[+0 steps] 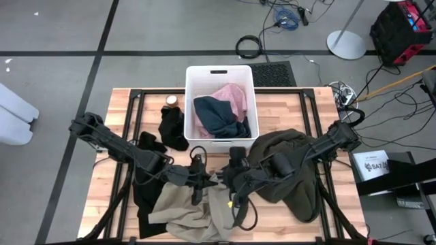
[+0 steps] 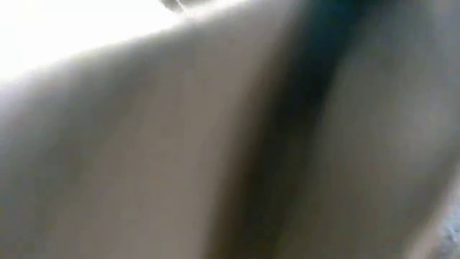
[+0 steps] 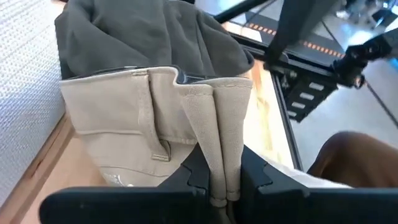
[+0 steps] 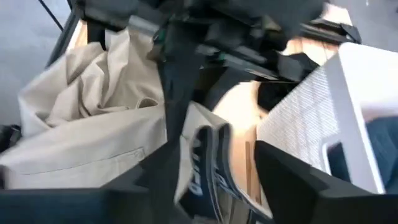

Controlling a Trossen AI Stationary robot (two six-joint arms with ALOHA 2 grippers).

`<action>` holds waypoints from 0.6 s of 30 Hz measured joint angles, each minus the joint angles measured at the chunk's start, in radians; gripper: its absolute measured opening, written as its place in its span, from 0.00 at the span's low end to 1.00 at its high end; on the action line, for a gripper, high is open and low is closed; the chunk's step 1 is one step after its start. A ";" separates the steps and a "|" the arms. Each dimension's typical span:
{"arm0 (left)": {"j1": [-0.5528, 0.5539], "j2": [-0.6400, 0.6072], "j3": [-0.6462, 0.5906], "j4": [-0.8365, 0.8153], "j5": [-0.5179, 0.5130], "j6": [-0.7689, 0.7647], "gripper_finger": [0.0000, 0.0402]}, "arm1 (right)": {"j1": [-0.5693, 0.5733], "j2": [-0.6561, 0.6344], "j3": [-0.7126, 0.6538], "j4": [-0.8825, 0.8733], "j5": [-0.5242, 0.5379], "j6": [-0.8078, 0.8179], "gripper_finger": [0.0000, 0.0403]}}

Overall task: Fold laundry
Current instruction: Fold the light brown short pants

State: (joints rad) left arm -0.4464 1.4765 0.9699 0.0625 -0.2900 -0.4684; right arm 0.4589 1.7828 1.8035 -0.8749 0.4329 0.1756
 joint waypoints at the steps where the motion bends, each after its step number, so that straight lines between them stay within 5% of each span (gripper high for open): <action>1: -0.002 -0.007 0.000 -0.001 0.012 0.018 0.08 | 0.003 0.000 0.032 -0.036 -0.008 0.028 0.52; 8: -0.012 -0.144 0.097 -0.006 0.079 0.141 0.08 | 0.034 -0.002 0.213 -0.255 -0.072 0.206 0.64; 12: -0.025 -0.216 0.181 -0.024 0.202 0.141 0.08 | 0.057 -0.002 0.262 -0.347 -0.049 0.205 0.64; 15: -0.042 -0.249 0.264 -0.173 0.233 0.093 0.08 | 0.070 -0.009 0.282 -0.388 -0.013 0.208 0.63; 18: -0.071 -0.274 0.340 -0.345 0.151 0.089 0.08 | 0.085 -0.027 0.286 -0.382 -0.004 0.221 0.63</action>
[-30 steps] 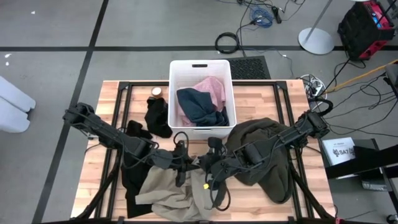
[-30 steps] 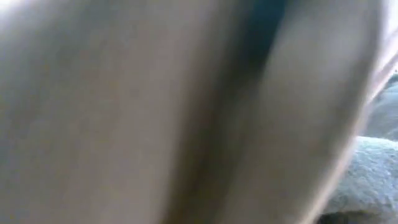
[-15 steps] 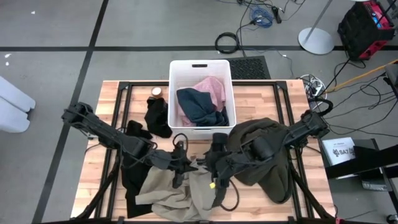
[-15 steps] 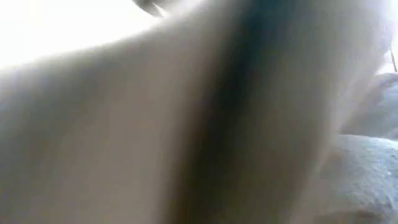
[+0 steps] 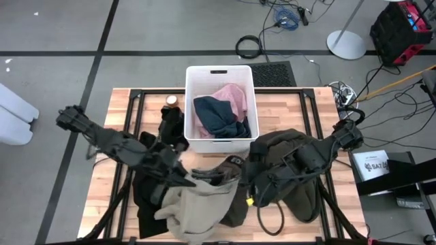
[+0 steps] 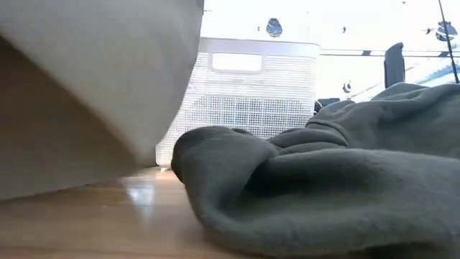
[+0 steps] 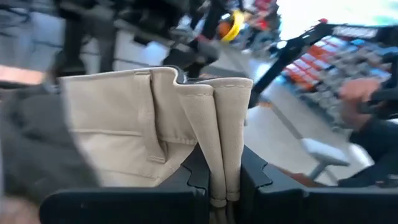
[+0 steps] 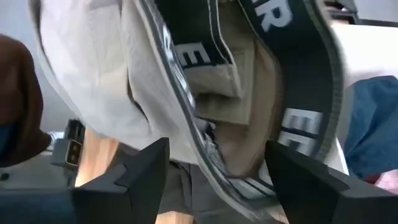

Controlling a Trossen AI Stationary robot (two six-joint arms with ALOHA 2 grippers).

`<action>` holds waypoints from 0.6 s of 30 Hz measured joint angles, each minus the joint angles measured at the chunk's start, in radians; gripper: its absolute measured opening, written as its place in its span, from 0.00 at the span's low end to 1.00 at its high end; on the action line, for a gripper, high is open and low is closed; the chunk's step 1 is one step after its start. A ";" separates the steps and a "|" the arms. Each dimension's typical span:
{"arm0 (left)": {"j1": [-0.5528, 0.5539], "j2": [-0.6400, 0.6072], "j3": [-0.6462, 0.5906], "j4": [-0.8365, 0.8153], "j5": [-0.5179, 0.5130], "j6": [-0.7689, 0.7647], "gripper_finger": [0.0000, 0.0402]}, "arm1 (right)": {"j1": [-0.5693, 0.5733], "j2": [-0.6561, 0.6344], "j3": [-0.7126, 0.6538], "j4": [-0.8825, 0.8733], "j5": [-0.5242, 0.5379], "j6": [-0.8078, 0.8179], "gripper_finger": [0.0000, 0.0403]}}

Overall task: Fold laundry
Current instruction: Fold the light brown short pants

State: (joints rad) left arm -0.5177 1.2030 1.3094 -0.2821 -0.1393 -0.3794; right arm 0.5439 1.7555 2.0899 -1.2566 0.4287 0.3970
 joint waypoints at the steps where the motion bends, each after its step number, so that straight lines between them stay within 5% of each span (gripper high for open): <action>1: -0.006 -0.007 0.021 -0.047 -0.031 0.000 0.08 | 0.006 -0.006 0.001 0.005 0.007 0.003 0.63; 9: -0.015 -0.026 0.129 -0.133 -0.081 -0.006 0.08 | 0.082 -0.012 -0.004 -0.199 0.367 0.202 0.62; 14: -0.023 -0.027 0.134 -0.130 -0.029 -0.006 0.08 | 0.070 -0.015 -0.070 -0.220 0.241 0.277 0.62; 18: -0.028 -0.026 0.134 -0.132 -0.035 -0.007 0.08 | 0.067 -0.067 -0.160 -0.302 0.239 0.395 0.62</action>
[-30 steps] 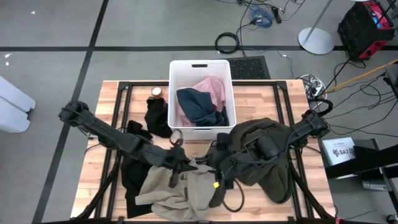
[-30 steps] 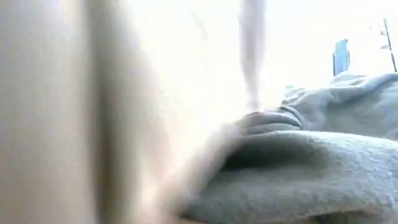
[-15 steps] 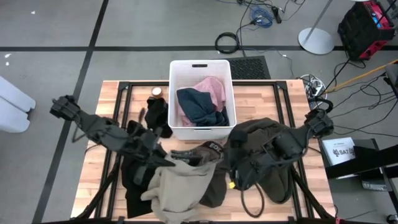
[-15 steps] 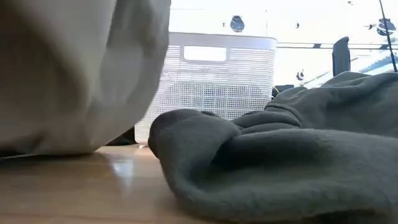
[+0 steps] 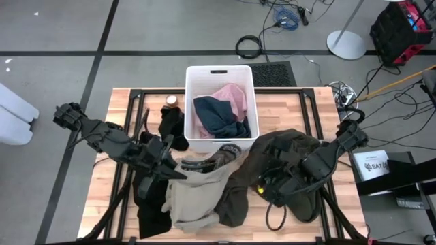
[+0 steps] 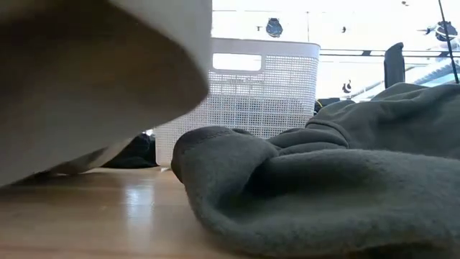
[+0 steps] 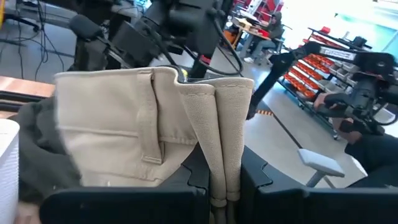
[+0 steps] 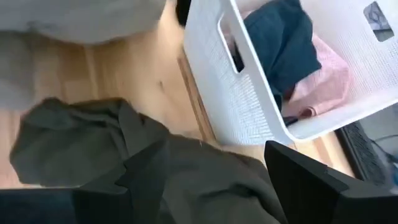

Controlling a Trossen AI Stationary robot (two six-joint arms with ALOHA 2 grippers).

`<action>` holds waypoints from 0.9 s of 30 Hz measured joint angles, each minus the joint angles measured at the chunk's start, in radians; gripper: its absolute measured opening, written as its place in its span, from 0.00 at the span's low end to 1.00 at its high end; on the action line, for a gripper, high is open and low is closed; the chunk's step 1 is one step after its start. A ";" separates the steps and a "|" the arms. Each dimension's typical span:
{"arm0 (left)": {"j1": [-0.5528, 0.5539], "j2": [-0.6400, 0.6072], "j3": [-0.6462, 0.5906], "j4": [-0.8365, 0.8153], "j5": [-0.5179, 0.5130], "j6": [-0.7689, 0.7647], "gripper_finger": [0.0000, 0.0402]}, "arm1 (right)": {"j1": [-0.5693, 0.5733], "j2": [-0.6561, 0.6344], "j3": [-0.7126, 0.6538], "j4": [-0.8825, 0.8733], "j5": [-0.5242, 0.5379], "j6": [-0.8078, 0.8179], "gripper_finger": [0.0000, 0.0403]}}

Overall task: Fold laundry
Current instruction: Fold the light brown short pants

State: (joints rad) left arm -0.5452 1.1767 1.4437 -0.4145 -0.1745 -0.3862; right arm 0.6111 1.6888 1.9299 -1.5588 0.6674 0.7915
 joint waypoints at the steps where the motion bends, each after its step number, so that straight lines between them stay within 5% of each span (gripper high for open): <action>1: -0.004 0.000 0.000 0.000 0.001 0.000 0.08 | 0.002 -0.034 -0.044 0.056 0.013 -0.007 0.62; 7: -0.013 0.002 0.000 0.003 0.017 0.000 0.08 | -0.027 -0.255 -0.408 0.709 0.005 -0.271 0.62; 13: -0.014 0.003 0.000 0.004 0.017 0.000 0.08 | -0.143 -0.411 -0.781 1.349 -0.280 -0.438 0.62; 19: -0.014 0.003 0.000 0.003 0.013 0.007 0.08 | -0.211 -0.397 -0.912 1.592 -0.345 -0.506 0.62; 27: -0.014 0.009 0.000 -0.018 0.001 0.007 0.08 | -0.225 -0.325 -0.876 1.810 -0.538 -0.625 0.62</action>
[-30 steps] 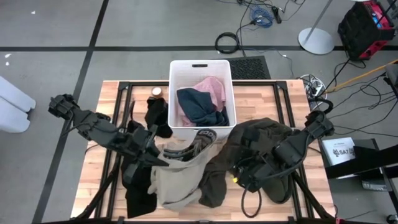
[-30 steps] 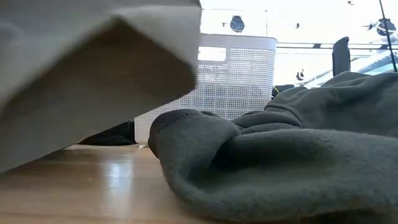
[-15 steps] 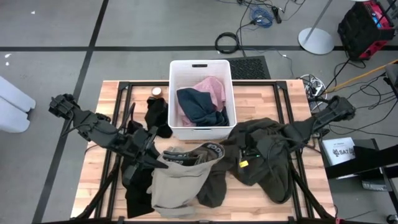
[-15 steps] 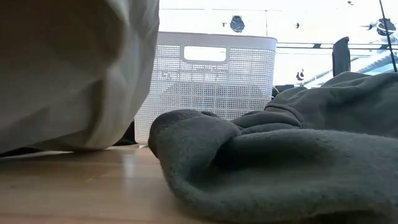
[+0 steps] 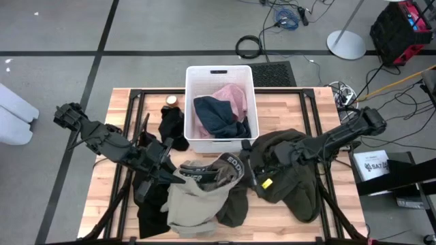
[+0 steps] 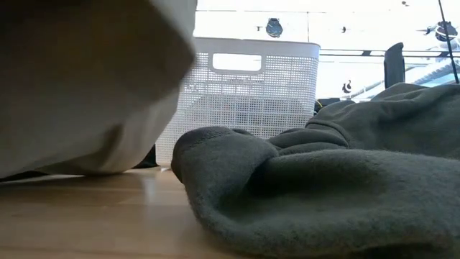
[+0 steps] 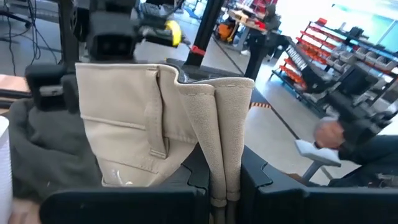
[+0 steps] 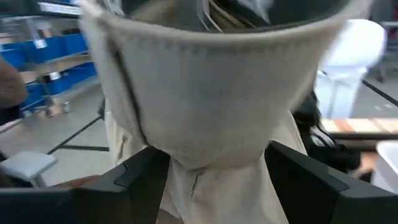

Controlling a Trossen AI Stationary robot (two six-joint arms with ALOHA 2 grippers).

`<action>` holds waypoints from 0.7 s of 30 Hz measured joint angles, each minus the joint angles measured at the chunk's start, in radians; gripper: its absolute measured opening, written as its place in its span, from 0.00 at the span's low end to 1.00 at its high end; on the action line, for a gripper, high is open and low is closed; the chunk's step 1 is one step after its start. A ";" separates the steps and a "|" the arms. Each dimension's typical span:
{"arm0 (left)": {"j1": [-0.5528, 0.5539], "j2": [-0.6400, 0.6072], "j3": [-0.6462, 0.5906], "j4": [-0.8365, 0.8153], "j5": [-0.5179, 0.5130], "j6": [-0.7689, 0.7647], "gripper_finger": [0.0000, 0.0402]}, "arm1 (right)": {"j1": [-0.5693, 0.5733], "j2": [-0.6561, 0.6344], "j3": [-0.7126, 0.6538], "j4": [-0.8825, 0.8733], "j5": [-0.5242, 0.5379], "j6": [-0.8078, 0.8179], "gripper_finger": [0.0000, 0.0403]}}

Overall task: Fold laundry
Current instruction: Fold the light brown short pants

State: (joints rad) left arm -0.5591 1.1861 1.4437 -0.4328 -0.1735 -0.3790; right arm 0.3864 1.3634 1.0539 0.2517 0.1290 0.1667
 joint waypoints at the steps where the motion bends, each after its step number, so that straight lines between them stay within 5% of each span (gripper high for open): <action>1: 0.000 0.004 0.000 -0.005 -0.001 0.000 0.08 | 0.002 0.001 0.010 0.000 -0.020 -0.015 0.62; 8: 0.000 0.006 0.000 -0.006 0.000 0.000 0.08 | 0.028 -0.023 0.080 -0.171 -0.158 0.015 0.62; 21: 0.000 0.006 -0.001 -0.007 -0.010 0.000 0.08 | 0.121 -0.030 0.088 -0.277 -0.161 0.084 0.62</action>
State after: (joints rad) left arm -0.5591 1.1923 1.4429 -0.4400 -0.1837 -0.3795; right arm 0.5078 1.3334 1.1416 -0.0257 -0.0316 0.2504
